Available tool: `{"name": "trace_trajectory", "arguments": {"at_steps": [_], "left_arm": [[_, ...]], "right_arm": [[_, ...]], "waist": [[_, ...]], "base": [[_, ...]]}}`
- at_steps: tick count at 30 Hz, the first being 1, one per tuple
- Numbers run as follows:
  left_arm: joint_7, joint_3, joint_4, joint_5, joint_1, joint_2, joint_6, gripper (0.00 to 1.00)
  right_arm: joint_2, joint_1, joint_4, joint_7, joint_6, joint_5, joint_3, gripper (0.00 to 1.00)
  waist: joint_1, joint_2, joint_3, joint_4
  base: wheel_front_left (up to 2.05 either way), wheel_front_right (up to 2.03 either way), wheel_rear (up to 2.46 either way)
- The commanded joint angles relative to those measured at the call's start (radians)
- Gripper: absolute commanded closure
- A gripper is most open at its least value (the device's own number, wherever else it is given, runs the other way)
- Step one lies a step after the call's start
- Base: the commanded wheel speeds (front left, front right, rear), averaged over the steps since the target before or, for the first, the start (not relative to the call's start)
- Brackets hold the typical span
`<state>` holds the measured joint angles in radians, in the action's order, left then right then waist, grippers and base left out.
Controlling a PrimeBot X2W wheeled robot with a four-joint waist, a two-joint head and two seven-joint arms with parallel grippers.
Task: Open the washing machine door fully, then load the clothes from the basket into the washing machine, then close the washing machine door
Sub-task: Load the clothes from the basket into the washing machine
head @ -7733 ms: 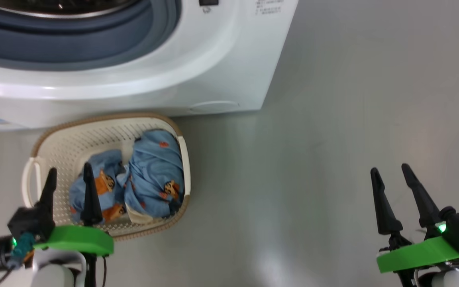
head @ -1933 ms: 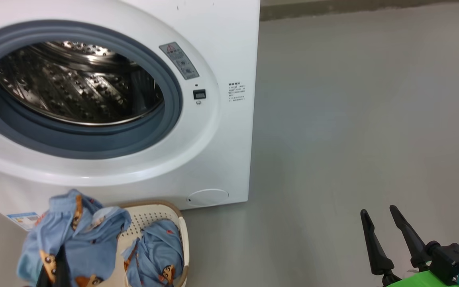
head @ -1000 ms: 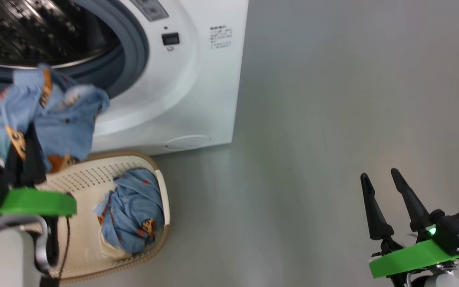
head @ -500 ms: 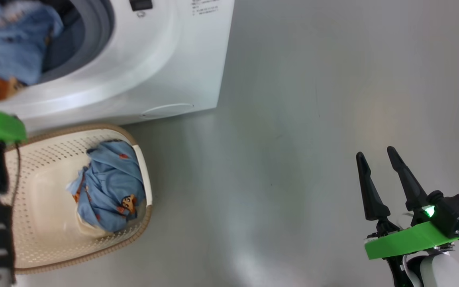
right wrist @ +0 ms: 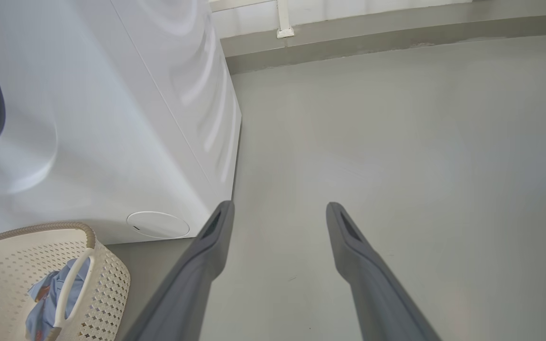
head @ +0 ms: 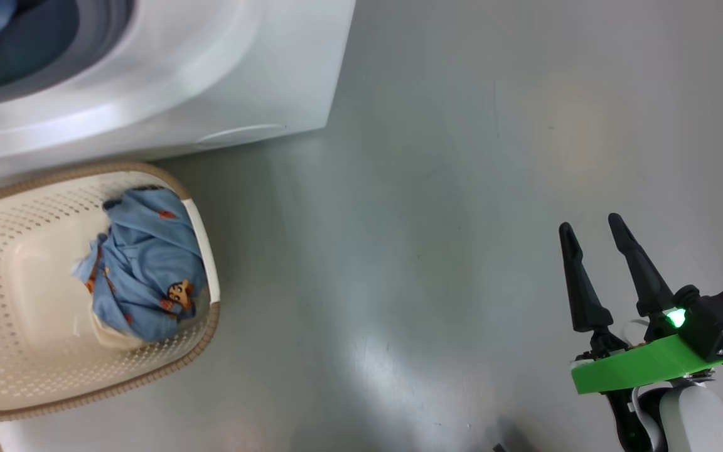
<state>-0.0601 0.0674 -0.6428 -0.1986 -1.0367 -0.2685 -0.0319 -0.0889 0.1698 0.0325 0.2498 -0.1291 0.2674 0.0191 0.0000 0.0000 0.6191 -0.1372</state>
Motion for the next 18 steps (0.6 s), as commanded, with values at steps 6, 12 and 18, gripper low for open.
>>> {"name": "trace_trajectory", "arguments": {"at_steps": [6,12,18], "left_arm": [[-0.002,-0.014,-0.049,0.016,-0.112,-0.078,-0.018,1.0],[-0.073,-0.044,-0.093,0.035,-0.178,-0.085,-0.023,1.0],[-0.151,-0.065,-0.133,0.055,-0.23,-0.098,-0.018,1.0]], "right_arm": [[0.003,0.011,-0.027,0.012,-0.002,0.028,0.02,0.0],[0.008,0.015,-0.036,0.012,-0.002,0.031,0.016,0.0],[0.011,0.013,-0.042,0.012,-0.002,0.034,0.012,0.0]], "waist": [[0.0,0.0,0.086,-0.01],[0.0,0.0,0.14,-0.007],[0.0,0.0,0.166,-0.005]], "base": [[0.0,0.0,0.0],[0.0,0.0,0.0],[0.0,0.0,0.0]]}}
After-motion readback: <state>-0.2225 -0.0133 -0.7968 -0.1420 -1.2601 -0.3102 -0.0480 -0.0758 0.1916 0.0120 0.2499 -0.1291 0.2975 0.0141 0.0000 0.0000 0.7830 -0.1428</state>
